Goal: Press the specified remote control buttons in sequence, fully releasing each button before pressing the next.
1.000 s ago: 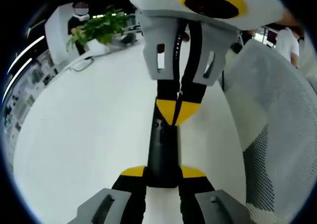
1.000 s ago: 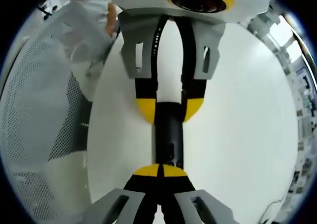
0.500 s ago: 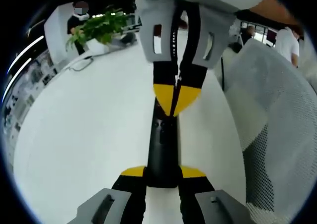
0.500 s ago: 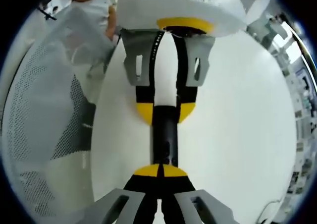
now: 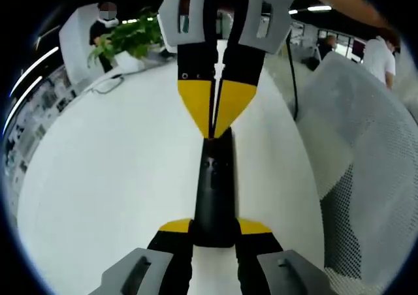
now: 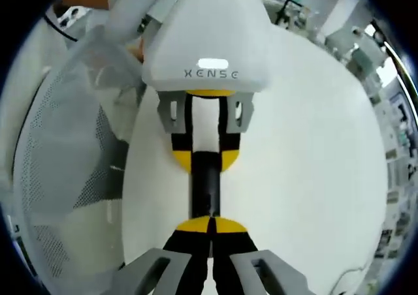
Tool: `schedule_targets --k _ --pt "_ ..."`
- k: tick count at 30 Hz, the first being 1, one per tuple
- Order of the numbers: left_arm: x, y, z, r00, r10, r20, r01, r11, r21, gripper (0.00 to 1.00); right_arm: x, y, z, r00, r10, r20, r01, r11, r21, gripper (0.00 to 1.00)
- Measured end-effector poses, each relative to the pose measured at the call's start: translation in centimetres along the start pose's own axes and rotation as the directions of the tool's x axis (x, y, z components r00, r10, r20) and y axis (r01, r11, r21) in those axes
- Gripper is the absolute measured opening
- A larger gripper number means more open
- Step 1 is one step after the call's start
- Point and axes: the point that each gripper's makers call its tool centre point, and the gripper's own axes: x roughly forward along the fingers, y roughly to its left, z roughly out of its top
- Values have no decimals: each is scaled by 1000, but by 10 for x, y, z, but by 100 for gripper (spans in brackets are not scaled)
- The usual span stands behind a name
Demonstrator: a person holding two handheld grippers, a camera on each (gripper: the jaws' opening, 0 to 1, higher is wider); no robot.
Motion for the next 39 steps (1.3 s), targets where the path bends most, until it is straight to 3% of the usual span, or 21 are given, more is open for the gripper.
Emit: schedule_targets --k 7,24,39 --pt "0 1 0 1000 -1 4 1 1000 -2 24 2 -2 5 1000 3 -5 -3 1000 -13 0" --pt "1 0 -1 1000 0 11 0 1000 -5 24 36 6 -3 998 61 -28 -60 998 5 0" --pt "1 -2 -1 1000 -3 14 3 1000 -6 24 47 12 -3 996 80 -43 -80 997 -4 0"
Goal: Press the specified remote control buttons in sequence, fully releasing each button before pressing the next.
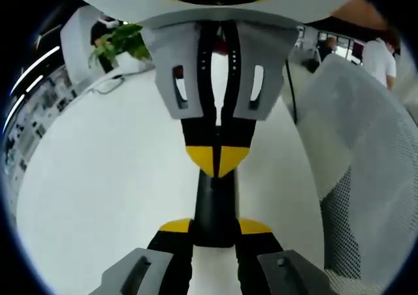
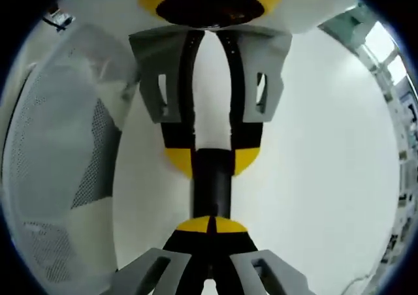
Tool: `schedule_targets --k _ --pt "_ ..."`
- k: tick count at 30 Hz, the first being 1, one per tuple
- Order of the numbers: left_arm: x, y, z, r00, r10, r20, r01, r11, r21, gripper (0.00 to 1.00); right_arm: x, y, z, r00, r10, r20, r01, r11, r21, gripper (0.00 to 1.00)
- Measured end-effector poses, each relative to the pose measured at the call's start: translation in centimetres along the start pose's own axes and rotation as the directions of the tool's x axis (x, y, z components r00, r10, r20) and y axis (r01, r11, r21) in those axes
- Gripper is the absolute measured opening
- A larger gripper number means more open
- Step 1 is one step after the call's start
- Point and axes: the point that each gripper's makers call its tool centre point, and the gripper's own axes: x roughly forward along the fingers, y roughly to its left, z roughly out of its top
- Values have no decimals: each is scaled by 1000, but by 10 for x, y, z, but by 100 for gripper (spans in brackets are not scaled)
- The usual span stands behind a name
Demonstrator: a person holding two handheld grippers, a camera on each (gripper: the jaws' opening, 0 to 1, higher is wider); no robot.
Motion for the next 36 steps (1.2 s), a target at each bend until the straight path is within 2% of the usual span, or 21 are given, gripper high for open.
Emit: schedule_targets --k 9,14,24,31,36 --pt "0 -1 0 1000 -3 -5 3 1000 2 24 1 0 -1 1000 0 3 0 1000 21 0" --pt "0 -1 0 1000 0 -5 0 1000 1 24 2 -1 -1 1000 -7 -8 7 1000 11 0" --pt "1 -2 0 1000 4 -2 -4 1000 -3 24 0 3 -2 1000 -16 12 16 1000 1 0" --pt "2 -3 0 1000 4 -2 -4 1000 -3 24 -15 3 4 998 -28 55 27 999 18 0" --pt "2 -3 1 1000 2 -3 -2 1000 -2 24 -23 -2 4 998 -43 52 42 999 10 0"
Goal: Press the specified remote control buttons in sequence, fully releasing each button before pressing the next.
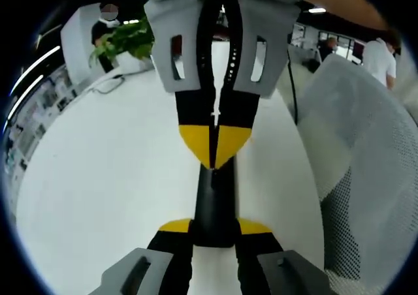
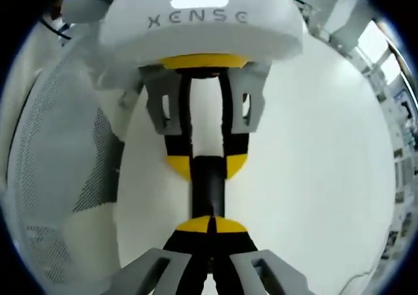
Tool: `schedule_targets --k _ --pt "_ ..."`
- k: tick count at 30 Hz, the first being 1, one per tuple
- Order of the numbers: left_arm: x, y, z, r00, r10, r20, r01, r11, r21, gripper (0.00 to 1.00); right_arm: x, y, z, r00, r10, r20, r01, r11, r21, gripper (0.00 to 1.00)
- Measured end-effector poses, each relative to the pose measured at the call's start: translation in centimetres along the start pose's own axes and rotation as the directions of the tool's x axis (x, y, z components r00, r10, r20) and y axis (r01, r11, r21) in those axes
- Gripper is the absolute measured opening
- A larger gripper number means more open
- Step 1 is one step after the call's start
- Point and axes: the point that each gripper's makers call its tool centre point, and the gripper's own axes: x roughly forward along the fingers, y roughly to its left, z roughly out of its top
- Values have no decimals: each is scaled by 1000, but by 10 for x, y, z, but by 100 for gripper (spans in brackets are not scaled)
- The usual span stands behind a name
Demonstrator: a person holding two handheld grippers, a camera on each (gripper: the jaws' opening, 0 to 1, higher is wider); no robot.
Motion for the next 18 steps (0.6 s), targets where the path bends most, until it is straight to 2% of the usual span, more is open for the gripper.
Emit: schedule_targets --k 8,18 --pt "0 1 0 1000 -2 1 2 1000 -1 24 -5 -6 9 1000 -13 20 13 1000 -11 0" --pt "1 1 0 1000 0 5 0 1000 -2 24 1 -5 13 1000 -3 21 3 1000 -16 0"
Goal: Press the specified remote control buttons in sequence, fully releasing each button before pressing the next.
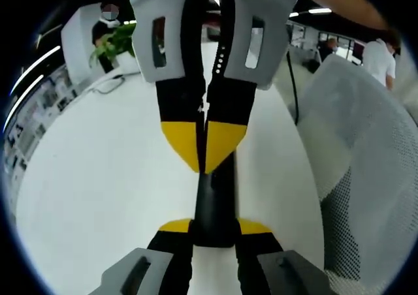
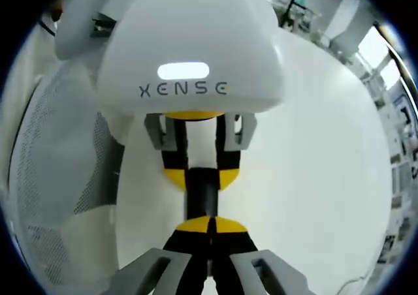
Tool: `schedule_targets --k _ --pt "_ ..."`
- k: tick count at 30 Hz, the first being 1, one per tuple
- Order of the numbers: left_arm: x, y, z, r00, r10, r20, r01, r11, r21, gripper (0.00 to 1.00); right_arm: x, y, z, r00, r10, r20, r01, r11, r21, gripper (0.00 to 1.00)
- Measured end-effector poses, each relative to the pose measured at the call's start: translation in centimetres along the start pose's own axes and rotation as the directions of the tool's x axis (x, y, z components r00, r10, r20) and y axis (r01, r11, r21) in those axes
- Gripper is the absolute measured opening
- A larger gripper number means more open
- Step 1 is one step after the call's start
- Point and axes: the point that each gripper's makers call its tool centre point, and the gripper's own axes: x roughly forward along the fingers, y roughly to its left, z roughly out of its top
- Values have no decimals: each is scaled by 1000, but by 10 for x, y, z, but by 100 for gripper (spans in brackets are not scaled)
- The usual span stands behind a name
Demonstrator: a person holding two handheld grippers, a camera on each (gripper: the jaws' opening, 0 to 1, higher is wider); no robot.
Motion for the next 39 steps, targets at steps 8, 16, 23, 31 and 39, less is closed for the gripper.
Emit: schedule_targets --k 8,16,23,31,39 --pt "0 0 1 1000 0 5 0 1000 -1 24 7 3 -3 1000 13 0 -13 1000 14 0" --pt "0 1 1 1000 -1 6 1 1000 0 24 16 5 -7 1000 29 -2 -29 999 27 0" --pt "-1 1 1 1000 -3 5 3 1000 1 24 21 6 -9 999 39 -8 -38 999 27 0" --pt "0 2 1 1000 -1 8 1 1000 -2 24 24 6 -11 999 42 -12 -41 999 29 0" --pt "0 2 1 1000 -1 9 1 1000 -1 24 25 6 -11 999 34 -13 -34 999 36 0"
